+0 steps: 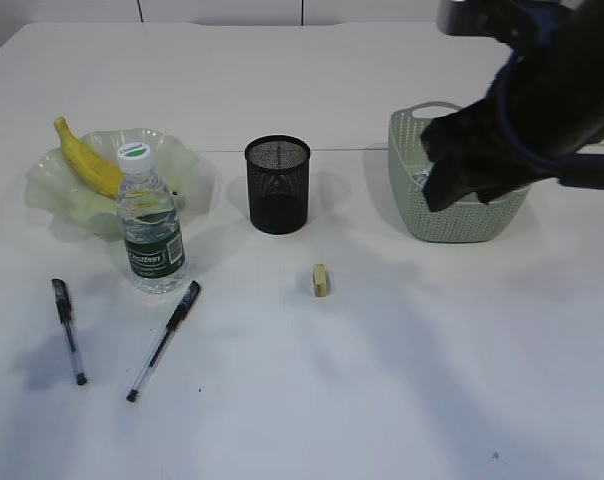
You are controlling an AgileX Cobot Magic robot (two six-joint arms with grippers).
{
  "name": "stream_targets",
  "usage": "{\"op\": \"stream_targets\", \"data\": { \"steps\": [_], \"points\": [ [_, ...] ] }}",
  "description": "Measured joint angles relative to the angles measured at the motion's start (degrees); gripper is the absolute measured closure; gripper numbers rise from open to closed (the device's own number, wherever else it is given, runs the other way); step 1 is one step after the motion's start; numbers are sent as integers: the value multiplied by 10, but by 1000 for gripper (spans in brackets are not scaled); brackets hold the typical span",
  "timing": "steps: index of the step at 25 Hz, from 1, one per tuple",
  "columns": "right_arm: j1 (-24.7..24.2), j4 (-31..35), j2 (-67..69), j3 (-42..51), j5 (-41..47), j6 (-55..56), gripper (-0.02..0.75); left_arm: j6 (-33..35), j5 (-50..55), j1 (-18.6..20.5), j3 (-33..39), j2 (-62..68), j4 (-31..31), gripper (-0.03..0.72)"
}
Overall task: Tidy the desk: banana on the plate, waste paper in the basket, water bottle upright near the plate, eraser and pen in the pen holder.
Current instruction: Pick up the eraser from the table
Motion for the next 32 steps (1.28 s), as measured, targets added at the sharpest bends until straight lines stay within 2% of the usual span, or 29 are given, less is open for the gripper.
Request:
{"op": "stream_targets", "data": {
  "steps": [6,9,19,32],
  "points": [
    [62,1,125,-110,2,3,339,0,-14,0,0,-14,-1,169],
    [72,1,192,-162,2,34,339,0,-14,0,0,-14,-1,174],
    [73,-10,337,-246,37,142,346,0,-14,0,0,-14,-5,189],
    [73,-25,451,-391,122,179,381,0,-14,0,0,-14,-13,190]
  ]
}}
